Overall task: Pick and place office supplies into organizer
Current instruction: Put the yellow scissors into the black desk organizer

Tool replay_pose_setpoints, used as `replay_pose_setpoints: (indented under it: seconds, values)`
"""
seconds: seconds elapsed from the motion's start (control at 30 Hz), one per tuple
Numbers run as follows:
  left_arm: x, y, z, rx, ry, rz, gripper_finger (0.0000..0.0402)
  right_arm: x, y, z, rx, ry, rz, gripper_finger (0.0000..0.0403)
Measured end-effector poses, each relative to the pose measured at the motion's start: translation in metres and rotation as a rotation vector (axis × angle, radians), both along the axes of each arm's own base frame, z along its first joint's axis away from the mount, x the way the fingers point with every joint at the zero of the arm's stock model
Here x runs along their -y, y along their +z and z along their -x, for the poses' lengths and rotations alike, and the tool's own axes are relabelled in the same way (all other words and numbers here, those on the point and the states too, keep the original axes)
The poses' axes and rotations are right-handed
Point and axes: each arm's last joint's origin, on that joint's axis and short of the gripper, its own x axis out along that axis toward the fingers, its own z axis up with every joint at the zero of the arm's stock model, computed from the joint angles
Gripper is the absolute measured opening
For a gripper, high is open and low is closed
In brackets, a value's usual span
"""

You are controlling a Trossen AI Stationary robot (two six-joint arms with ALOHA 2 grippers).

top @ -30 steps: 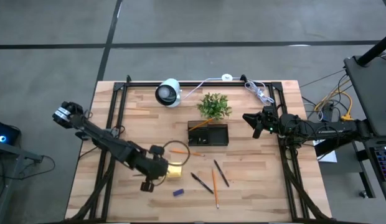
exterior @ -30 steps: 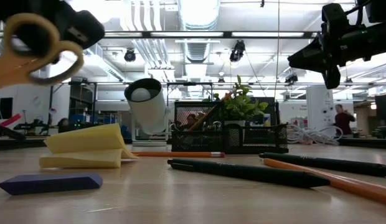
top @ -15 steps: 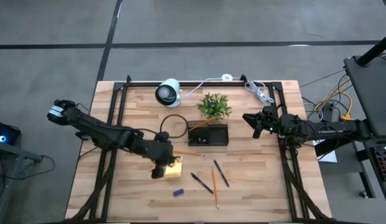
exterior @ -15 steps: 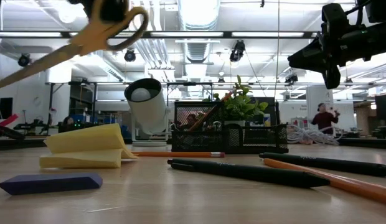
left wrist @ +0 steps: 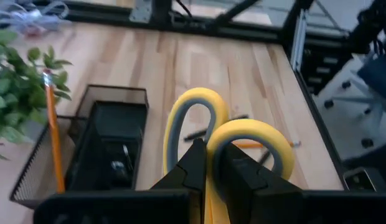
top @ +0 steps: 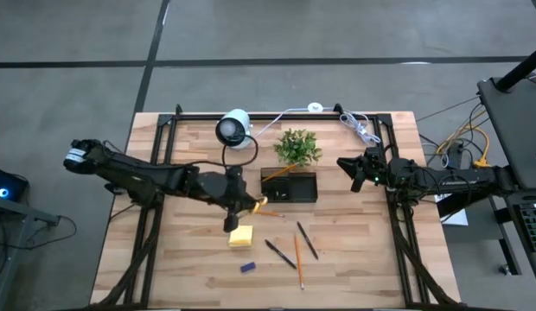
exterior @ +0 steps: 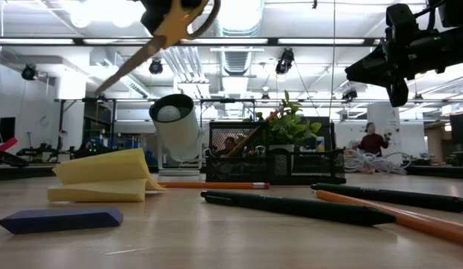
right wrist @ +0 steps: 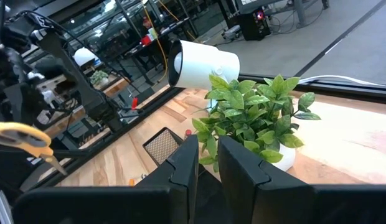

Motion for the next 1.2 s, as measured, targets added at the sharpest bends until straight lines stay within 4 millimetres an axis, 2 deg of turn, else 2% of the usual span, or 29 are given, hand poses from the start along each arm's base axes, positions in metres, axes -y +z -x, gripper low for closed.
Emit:
replay_pose_setpoints:
  seconds: [0.47,1.2]
  values:
    - [-0.032,0.015,-0.014,0.192,0.123,-0.146,0.0012,0.0,0.0,0.0,0.001,0.0,0.0,0.0052]
    - [-0.061,0.012,-0.038,0.34,0.208,-0.226,0.0012,0.0,0.0,0.0,0.0,0.0,0.0,0.0052]
